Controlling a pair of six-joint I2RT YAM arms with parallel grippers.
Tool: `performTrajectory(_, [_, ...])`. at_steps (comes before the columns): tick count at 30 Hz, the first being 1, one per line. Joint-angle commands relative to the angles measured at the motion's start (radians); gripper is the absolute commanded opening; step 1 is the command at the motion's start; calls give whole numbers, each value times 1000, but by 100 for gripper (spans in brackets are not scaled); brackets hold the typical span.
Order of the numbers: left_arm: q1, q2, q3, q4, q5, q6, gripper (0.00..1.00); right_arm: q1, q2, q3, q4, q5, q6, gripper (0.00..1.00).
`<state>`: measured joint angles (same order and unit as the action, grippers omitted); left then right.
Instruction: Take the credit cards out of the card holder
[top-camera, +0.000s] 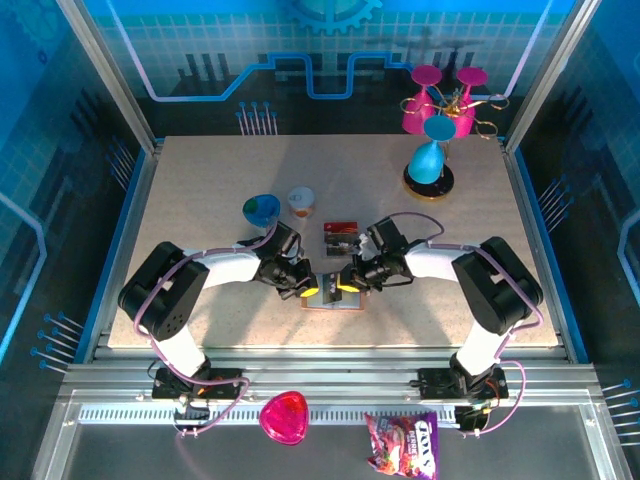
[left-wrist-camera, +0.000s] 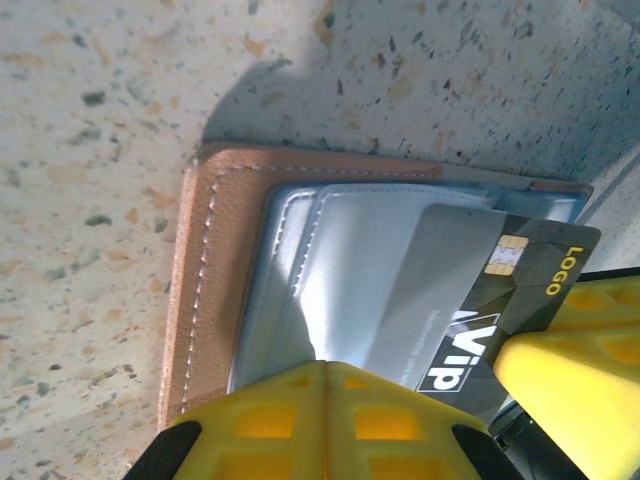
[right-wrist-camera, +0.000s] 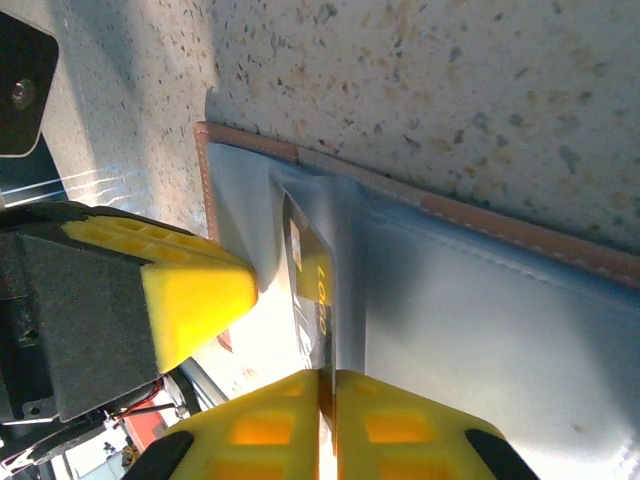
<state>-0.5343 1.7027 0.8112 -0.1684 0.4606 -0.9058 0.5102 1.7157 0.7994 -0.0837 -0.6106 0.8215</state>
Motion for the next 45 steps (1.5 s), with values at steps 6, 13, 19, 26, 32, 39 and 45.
performTrajectory(6, [-6,-1,3,-62,-25,22,6,-47,-83,-13,-98,-1,-59,10])
performTrajectory(13, [-7,-21,4,-59,-31,16,7,-69,-145,12,-184,15,-111,9])
performTrajectory(19, [-6,-51,4,-34,-42,9,11,-74,-169,97,-345,72,-223,5])
performTrajectory(26, [-5,-85,6,-24,-44,2,15,-76,-181,221,-516,120,-407,0])
performTrajectory(32, [-6,-121,1,-15,-52,-8,16,-72,-172,344,-676,192,-644,0])
performTrajectory(39, [11,-161,-22,-24,-69,-8,16,-70,-116,502,-833,312,-922,0])
performTrajectory(45, [25,-187,-45,-25,-77,-10,17,-59,-80,597,-897,368,-1188,0])
